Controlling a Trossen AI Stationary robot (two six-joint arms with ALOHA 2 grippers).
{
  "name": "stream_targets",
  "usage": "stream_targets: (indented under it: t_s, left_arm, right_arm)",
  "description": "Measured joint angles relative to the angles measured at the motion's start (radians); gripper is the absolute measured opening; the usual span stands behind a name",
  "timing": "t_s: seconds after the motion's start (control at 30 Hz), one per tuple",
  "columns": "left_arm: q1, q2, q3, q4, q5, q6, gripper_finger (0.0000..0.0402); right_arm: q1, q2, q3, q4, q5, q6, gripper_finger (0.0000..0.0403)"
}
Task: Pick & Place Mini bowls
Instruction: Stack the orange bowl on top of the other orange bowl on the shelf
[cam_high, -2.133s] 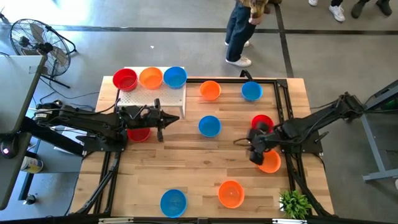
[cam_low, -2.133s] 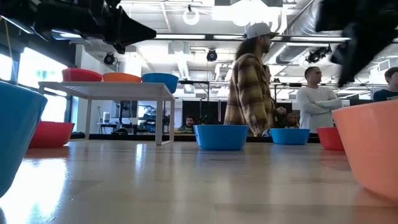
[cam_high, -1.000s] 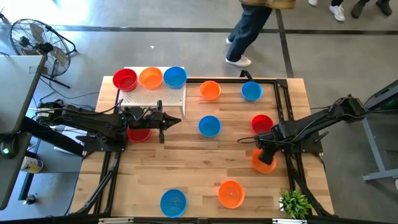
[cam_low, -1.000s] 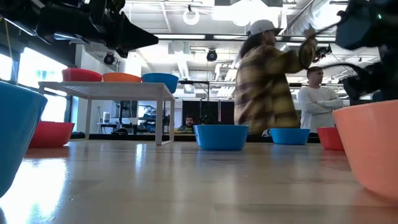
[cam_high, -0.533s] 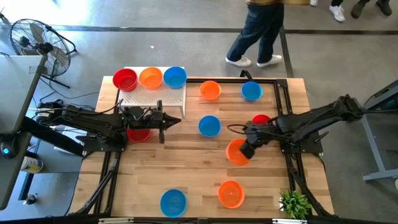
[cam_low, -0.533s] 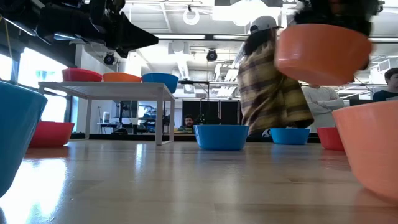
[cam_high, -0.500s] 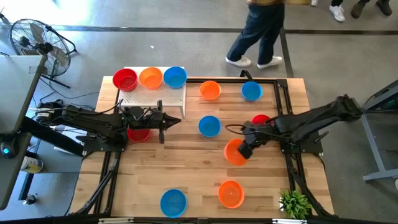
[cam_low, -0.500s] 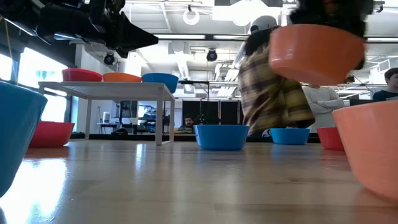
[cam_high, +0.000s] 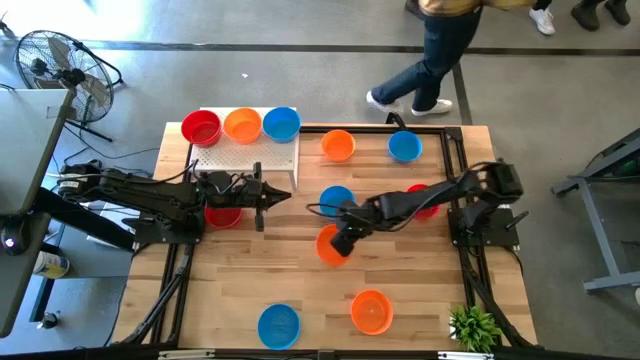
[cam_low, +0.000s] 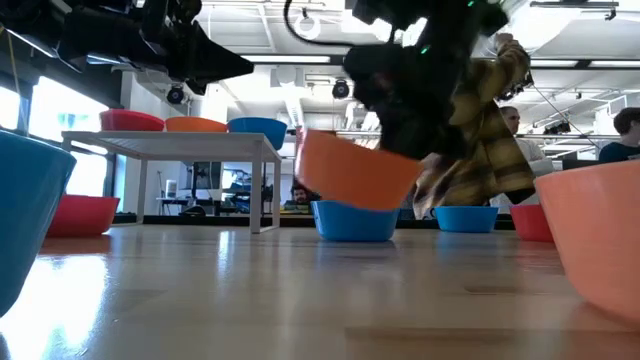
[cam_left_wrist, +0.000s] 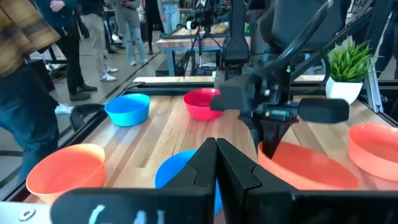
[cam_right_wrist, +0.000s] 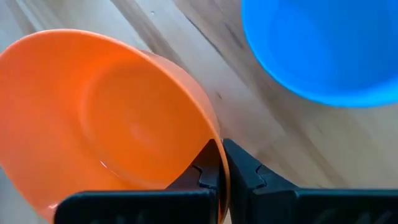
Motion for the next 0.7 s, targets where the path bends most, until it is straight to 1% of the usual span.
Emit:
stream_targets:
  t_s: [0.17, 0.3, 0.7]
  left_arm:
    - [0.000, 0.000, 0.000, -0.010, 0.000, 0.001, 0.0002]
    - [0.000, 0.000, 0.000, -0.009, 0.000, 0.004, 0.0002]
    - [0.000, 0.000, 0.000, -0.008, -0.003, 0.004, 0.0002]
  right_arm:
    - [-0.017, 0.046, 0.008, 0.072, 0.012, -0.020, 0.0001]
    - [-0.026, 0.049, 0.009, 0.098, 0.043, -0.026, 0.0001]
    - [-0.016, 0.052, 0.009, 0.153, 0.044, 0.007, 0.0000]
